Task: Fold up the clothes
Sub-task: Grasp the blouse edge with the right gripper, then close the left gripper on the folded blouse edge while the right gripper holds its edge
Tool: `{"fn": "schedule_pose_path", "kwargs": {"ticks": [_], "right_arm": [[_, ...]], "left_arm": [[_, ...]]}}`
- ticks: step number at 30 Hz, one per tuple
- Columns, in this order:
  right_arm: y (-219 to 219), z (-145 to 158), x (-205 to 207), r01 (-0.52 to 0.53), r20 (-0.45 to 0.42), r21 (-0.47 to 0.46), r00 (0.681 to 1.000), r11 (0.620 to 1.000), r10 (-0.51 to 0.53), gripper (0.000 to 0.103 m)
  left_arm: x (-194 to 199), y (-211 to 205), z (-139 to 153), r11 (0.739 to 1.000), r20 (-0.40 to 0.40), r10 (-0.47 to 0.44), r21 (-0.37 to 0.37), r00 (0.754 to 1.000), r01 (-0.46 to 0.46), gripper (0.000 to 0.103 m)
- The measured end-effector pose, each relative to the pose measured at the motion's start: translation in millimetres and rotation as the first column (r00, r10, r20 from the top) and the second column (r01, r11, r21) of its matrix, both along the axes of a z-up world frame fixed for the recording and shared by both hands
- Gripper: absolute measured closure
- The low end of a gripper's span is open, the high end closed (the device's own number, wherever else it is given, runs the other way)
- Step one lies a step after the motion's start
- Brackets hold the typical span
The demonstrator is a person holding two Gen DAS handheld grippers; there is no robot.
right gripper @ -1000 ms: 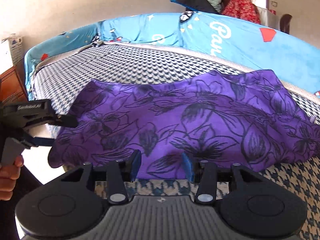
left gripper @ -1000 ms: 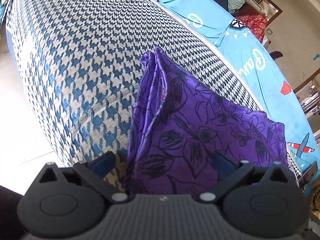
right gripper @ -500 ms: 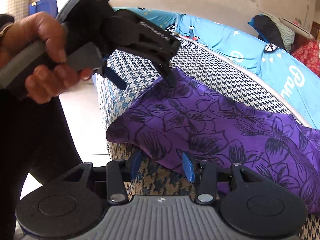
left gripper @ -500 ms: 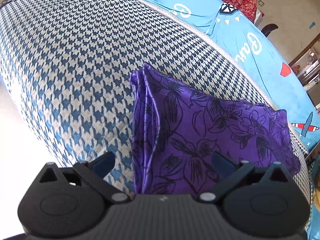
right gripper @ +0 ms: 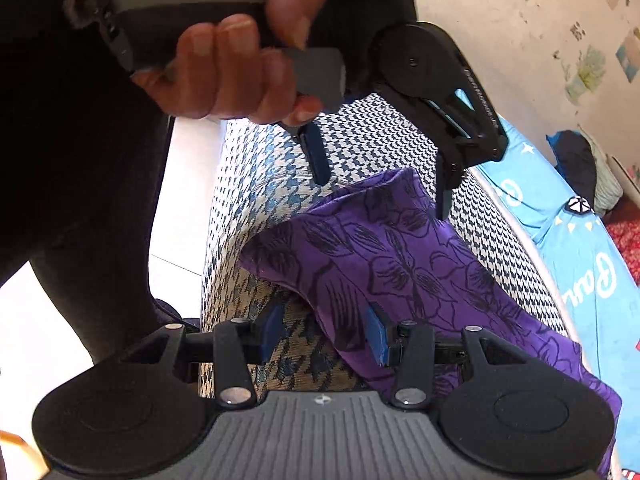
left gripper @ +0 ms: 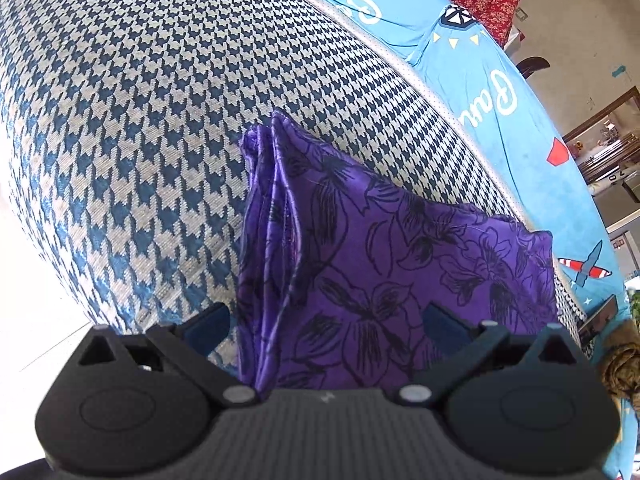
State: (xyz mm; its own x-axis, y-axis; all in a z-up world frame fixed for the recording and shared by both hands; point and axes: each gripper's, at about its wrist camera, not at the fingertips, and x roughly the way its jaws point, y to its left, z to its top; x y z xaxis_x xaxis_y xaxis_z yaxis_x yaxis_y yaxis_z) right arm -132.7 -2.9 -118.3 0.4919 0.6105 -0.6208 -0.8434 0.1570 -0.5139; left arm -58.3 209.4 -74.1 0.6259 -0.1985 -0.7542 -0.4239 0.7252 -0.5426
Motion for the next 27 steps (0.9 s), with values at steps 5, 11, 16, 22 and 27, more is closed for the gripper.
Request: {"fn": "schedule_pose_path", "kwargs": {"ticks": [5, 11, 16, 22, 27], "right_arm": [[12, -18, -9, -0.079, 0.110, -0.064, 0.990, 0.995, 0.086, 0.059], [20, -30, -9, -0.121, 0.191, -0.073, 0.973, 0.990, 0.133, 0.059], [25, -36, -7, -0.144, 0.241, -0.068, 0.958, 0.987, 0.156, 0.066], [22, -13, 4, -0.073, 0.165, 0.062, 0.984, 0.995, 0.062, 0.094], [11, 22, 26, 0.067, -0.034, 0.222, 0.998, 0.973, -0.061, 0.094]], "left_arm": [[6, 9, 5, 1.000, 0.007, -0.011, -0.013, 1.000, 0.011, 0.000], [7, 22, 2, 0.999, -0.019, 0.008, -0.050, 1.000, -0.009, 0.000], [14, 32, 3, 0.998, -0.022, 0.004, -0.058, 1.000, -0.005, 0.000], [17, 49, 1, 0.993, -0.022, 0.031, -0.117, 0.999, -0.033, 0.000], [17, 53, -5, 0.981, -0.025, -0.002, -0.195, 1.000, -0.003, 0.000]]}}
